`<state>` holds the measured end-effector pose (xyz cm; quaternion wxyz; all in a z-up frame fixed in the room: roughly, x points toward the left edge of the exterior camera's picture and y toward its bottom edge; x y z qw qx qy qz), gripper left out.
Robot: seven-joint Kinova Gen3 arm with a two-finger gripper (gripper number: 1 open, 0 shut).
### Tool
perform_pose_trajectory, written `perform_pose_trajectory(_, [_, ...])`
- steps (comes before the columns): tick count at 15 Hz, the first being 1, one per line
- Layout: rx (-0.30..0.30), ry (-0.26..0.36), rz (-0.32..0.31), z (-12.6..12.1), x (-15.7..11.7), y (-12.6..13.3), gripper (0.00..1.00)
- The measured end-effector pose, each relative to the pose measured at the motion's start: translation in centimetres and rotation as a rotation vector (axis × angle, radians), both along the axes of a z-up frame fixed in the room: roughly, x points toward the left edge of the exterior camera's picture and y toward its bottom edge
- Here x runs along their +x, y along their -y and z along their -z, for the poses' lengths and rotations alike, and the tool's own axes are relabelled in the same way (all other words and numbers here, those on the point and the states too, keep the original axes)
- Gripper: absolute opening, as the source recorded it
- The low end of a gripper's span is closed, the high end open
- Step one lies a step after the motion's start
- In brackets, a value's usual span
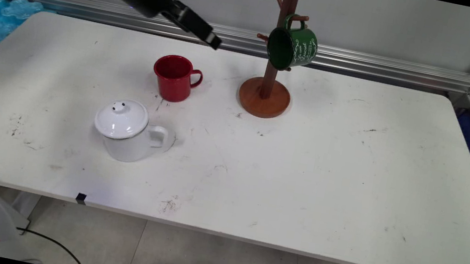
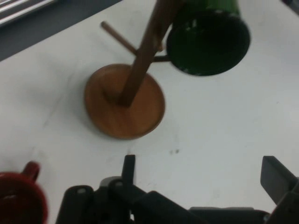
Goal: Pick up the green mug from the rack
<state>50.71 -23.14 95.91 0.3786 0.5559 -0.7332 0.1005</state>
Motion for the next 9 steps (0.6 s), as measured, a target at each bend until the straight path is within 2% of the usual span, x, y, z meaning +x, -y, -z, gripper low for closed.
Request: perform_pose_trajectory(9, [-0.049, -0.089, -0.012, 2.1, -4.6, 2.7, 1.00])
